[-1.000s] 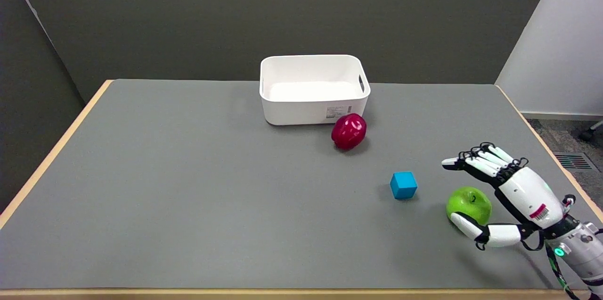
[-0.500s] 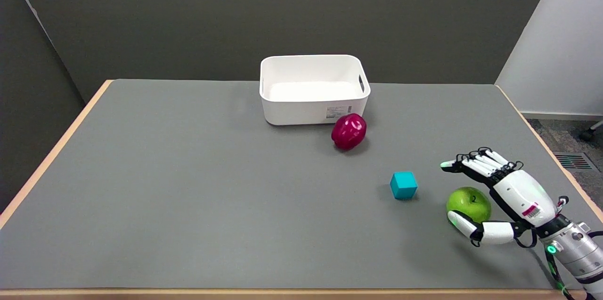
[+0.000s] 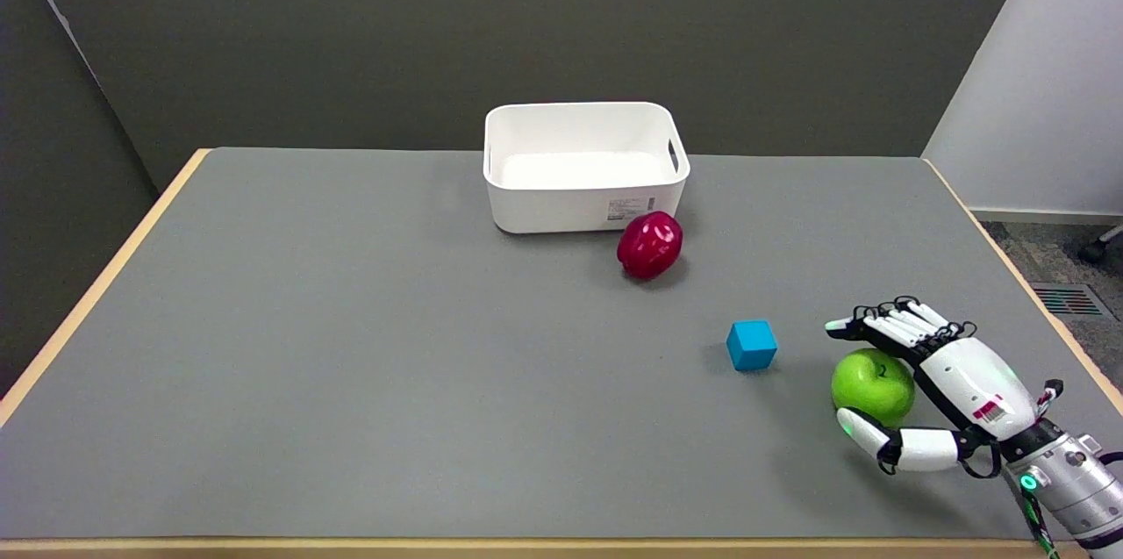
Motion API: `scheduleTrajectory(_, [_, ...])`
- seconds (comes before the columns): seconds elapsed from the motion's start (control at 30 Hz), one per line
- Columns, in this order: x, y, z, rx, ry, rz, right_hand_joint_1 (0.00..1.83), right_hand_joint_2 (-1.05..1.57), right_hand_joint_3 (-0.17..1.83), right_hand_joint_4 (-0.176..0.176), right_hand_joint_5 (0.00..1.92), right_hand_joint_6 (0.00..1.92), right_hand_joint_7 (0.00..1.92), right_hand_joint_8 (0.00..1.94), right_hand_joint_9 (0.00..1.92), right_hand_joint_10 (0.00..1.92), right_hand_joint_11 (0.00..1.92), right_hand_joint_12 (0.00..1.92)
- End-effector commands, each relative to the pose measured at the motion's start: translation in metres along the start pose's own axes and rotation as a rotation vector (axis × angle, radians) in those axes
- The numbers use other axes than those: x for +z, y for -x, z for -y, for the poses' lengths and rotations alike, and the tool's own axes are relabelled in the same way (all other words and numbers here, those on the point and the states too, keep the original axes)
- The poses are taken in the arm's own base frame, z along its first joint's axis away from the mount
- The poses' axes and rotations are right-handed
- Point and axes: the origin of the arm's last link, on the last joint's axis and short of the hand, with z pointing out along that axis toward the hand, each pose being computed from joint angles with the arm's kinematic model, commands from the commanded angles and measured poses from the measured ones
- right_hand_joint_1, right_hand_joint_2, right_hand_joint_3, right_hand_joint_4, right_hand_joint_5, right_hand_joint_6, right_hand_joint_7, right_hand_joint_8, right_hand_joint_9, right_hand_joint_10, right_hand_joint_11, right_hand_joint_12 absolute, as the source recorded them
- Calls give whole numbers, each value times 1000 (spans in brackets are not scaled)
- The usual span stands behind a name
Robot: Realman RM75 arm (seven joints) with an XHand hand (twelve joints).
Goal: Pick up the green apple.
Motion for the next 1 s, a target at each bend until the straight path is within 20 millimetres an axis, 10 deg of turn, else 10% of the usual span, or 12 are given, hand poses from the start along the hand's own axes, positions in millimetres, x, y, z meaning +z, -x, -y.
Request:
scheduleTrajectory(0.03, [-7, 8, -3, 4, 23, 41, 554, 630, 856, 40, 347, 633, 487, 547, 338, 992, 164, 1370])
scheduleTrajectory(0.6, [9, 14, 0, -49, 5, 14, 1083, 837, 948, 104, 519, 1156, 687, 894, 634, 1228, 448, 1611])
scheduleTrajectory(0.7, [15, 11, 0, -53, -3, -2, 1137, 1179, 212, -31, 585, 1612, 792, 1310, 702, 1258, 500, 1653])
scheduleTrajectory(1.0, [55, -16, 7, -63, -89, -161, 1154, 1187, 180, -69, 569, 1584, 828, 1307, 758, 1284, 573, 1674])
